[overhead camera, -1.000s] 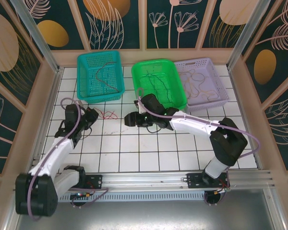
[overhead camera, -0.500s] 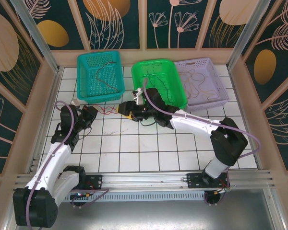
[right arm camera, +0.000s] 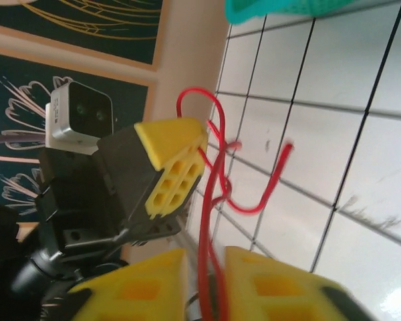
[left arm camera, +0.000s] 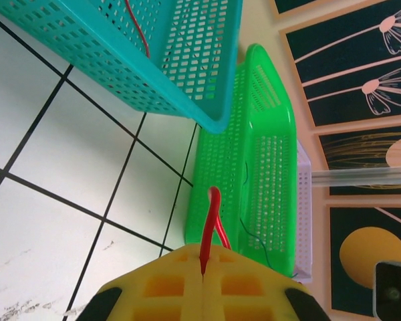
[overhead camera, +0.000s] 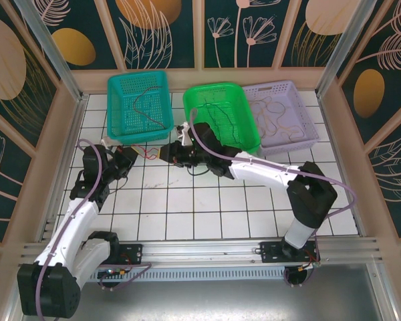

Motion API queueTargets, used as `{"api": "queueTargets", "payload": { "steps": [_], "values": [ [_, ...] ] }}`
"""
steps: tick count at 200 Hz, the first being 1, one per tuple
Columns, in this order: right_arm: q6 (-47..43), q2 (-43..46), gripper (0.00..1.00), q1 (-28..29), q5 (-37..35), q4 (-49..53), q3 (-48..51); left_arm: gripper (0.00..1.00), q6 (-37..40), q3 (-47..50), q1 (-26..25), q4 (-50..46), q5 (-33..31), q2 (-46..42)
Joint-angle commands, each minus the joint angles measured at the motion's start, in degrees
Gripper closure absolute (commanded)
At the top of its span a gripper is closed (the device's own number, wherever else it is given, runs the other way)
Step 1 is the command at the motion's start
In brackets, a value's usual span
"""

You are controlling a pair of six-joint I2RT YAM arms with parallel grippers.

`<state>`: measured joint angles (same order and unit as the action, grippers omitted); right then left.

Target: Untangle the cables

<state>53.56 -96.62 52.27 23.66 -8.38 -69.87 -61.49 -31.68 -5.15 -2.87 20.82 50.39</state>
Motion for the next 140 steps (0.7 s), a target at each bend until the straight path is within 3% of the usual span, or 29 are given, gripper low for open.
{"api": "queueTargets", "payload": {
  "steps": [1, 14, 61, 98, 140],
  "values": [
    [-8.84, -0.06, 0.93, -0.31, -4.21, 9.84, -5.21, 1.00, 2.58, -2.15, 0.14, -1.92, 2.79, -1.56],
    [-13.95, -0.20, 1.00, -0.77, -5.56, 17.13, -7.73, 1.00, 4.52, -2.55, 0.14, -3.54, 3.38, -2.04],
    [-35.89, 0.69, 1.00, -8.42, -8.12, 40.51, -16.45, 1.00, 18.28, -5.42, -2.93, -12.23, 6.00, -2.77],
    [-42.18, 1.19, 1.00, -16.03, -5.52, 44.55, -21.28, 1.00, 25.42, -5.17, -8.51, -16.78, 5.72, -2.56],
    [-42.22, 0.11, 1.00, -16.15, -1.21, 44.85, -22.46, 1.00, 22.65, -4.70, -9.00, -14.57, 4.49, -4.88]
  ]
}}
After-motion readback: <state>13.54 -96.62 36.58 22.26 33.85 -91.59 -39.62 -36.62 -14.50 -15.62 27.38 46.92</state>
